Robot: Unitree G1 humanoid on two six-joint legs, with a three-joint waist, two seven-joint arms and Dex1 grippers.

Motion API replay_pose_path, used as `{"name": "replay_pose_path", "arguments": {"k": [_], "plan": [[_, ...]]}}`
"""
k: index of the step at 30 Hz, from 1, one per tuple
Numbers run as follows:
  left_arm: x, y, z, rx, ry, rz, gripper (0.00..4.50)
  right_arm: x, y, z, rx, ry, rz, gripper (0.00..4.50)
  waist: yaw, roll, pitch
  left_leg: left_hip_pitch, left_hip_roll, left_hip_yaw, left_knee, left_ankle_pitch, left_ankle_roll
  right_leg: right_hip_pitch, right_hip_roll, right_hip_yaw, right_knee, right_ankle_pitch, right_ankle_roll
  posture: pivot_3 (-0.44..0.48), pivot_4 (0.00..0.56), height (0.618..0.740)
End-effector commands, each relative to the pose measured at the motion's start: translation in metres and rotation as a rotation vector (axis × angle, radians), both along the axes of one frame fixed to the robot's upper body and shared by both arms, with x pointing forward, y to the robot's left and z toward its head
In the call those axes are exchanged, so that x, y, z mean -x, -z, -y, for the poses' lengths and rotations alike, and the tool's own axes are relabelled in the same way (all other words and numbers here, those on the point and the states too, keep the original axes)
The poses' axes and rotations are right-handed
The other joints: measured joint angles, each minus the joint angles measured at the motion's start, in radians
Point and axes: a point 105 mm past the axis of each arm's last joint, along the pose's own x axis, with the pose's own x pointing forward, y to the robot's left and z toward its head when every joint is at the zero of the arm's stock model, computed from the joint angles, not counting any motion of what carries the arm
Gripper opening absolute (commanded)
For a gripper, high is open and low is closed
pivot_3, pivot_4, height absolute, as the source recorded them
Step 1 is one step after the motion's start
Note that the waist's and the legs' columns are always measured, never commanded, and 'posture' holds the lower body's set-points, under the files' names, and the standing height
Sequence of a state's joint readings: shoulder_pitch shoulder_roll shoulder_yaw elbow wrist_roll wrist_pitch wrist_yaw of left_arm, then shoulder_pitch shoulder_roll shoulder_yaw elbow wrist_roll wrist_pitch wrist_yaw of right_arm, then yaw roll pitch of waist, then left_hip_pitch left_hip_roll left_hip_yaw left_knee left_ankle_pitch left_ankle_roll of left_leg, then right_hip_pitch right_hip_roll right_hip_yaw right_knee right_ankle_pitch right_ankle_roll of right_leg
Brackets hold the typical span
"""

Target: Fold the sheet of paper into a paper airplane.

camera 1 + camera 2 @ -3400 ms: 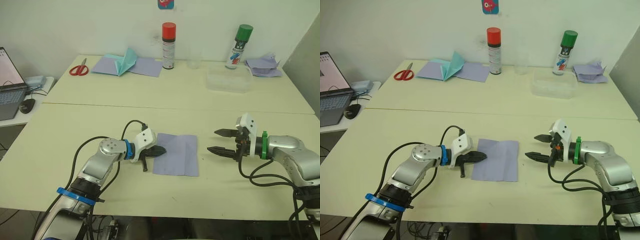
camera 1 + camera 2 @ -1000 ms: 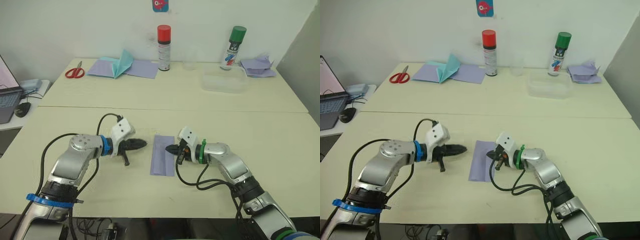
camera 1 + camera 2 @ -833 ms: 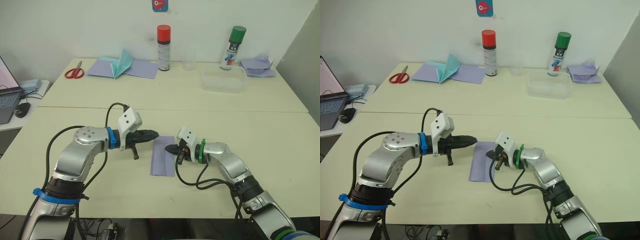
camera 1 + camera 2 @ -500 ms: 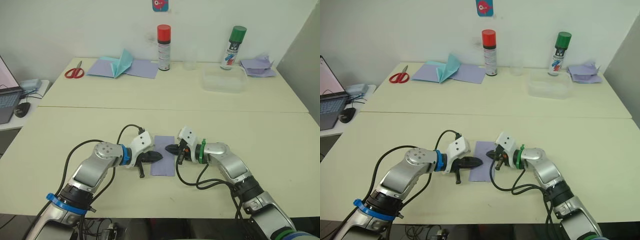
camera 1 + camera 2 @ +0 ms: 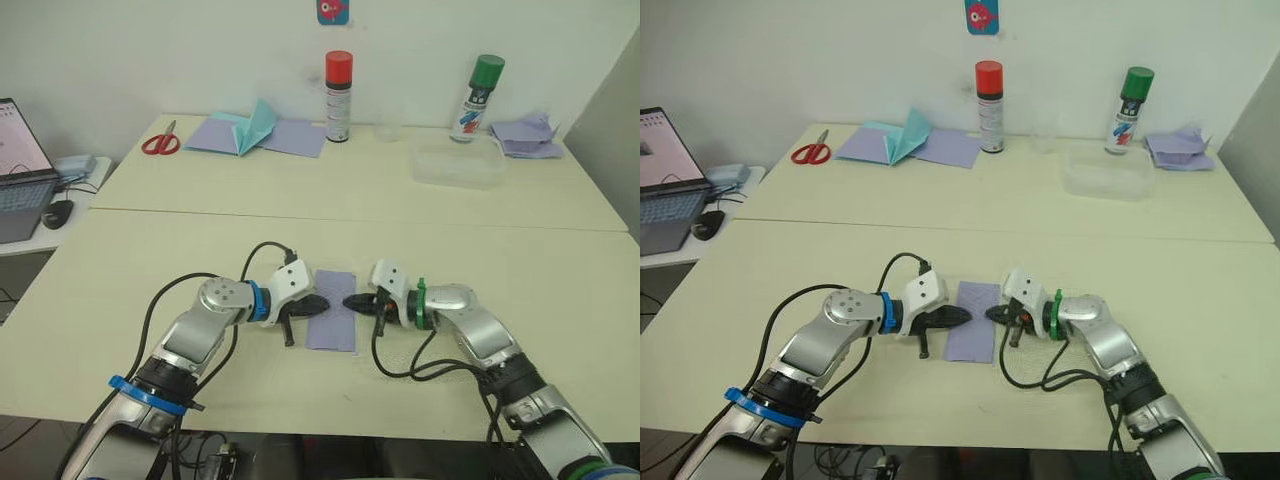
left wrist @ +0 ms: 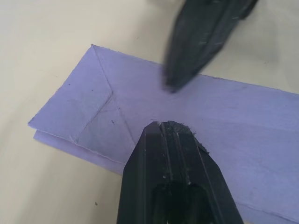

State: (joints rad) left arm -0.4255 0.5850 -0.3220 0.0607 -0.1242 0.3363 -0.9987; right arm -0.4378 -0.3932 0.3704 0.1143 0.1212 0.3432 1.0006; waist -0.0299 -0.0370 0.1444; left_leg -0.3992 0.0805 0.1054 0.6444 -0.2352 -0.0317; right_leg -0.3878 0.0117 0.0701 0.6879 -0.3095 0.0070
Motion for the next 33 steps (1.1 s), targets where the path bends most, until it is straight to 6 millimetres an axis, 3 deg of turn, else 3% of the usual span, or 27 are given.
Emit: {"name": "replay_pose_path", "arguments": {"k": [1, 5, 7, 9, 14, 18, 21, 24, 33], "plan": [[0.002, 0.018, -0.01, -0.062, -0.028, -0.049, 0.0, 0.031, 0.019, 0.001, 0.025, -0.081, -0.18, 0.05, 0.0, 0.0, -0.001, 0.0, 0.0, 0.0, 0.0, 0.0, 0.0, 0.0, 0.0, 0.0, 0.0, 0.0, 0.0, 0.0, 0.15, 0.74], [0.001, 0.02, -0.01, -0.062, -0.034, -0.05, 0.0, 0.057, 0.023, 0.005, 0.047, -0.179, -0.283, 0.05, 0.0, 0.0, -0.001, 0.001, 0.0, 0.0, 0.0, 0.0, 0.0, 0.001, 0.0, 0.0, 0.0, 0.0, 0.0, 0.0, 0.15, 0.74], [0.001, 0.02, -0.009, -0.048, -0.038, -0.057, 0.0, 0.063, 0.015, 0.002, 0.0, -0.195, -0.318, 0.05, 0.0, 0.0, -0.001, 0.001, 0.0, -0.001, 0.0, 0.0, 0.0, 0.001, 0.0, 0.0, 0.0, 0.0, 0.0, 0.0, 0.15, 0.74], [0.002, 0.02, -0.009, -0.048, -0.037, -0.058, 0.0, 0.054, 0.006, -0.002, -0.048, -0.155, -0.291, 0.05, 0.0, -0.001, -0.001, 0.001, 0.0, -0.001, 0.0, 0.0, 0.0, 0.001, 0.0, 0.0, -0.001, 0.0, 0.0, 0.0, 0.15, 0.74], [0.002, 0.024, -0.008, -0.076, -0.019, -0.046, 0.0, 0.007, -0.029, -0.011, -0.274, 0.035, -0.181, 0.05, -0.001, 0.0, -0.001, 0.001, 0.0, -0.001, 0.0, 0.0, 0.0, 0.0, 0.001, -0.001, 0.0, 0.0, 0.0, 0.0, 0.15, 0.74], [0.004, 0.027, -0.009, -0.093, 0.0, -0.044, 0.0, -0.008, -0.02, -0.009, -0.24, 0.108, -0.168, 0.05, 0.002, -0.001, -0.001, -0.001, 0.0, -0.001, 0.0, 0.0, 0.0, 0.0, 0.0, -0.001, -0.003, 0.0, 0.0, 0.0, 0.15, 0.74], [0.007, 0.029, -0.009, -0.099, 0.015, -0.052, 0.0, -0.017, 0.004, -0.001, -0.095, 0.157, -0.118, 0.05, 0.001, -0.001, -0.001, -0.001, 0.0, 0.0, -0.001, 0.0, 0.001, 0.001, 0.0, -0.001, -0.005, 0.0, 0.0, 0.0, 0.15, 0.74], [0.009, 0.03, -0.009, -0.111, 0.025, -0.054, 0.0, -0.032, 0.016, 0.005, -0.023, 0.233, -0.054, 0.05, -0.002, 0.0, -0.002, 0.0, 0.0, 0.001, -0.001, 0.0, 0.001, 0.001, 0.0, 0.0, -0.005, 0.0, 0.0, 0.0, 0.15, 0.74], [0.012, 0.031, -0.01, -0.122, 0.036, -0.065, 0.0, -0.085, -0.005, 0.018, -0.154, 0.558, 0.097, 0.05, -0.002, 0.0, -0.003, 0.001, 0.001, 0.001, 0.0, 0.0, 0.002, 0.002, 0.0, 0.0, -0.005, 0.001, 0.0, 0.0, 0.15, 0.74]]}}
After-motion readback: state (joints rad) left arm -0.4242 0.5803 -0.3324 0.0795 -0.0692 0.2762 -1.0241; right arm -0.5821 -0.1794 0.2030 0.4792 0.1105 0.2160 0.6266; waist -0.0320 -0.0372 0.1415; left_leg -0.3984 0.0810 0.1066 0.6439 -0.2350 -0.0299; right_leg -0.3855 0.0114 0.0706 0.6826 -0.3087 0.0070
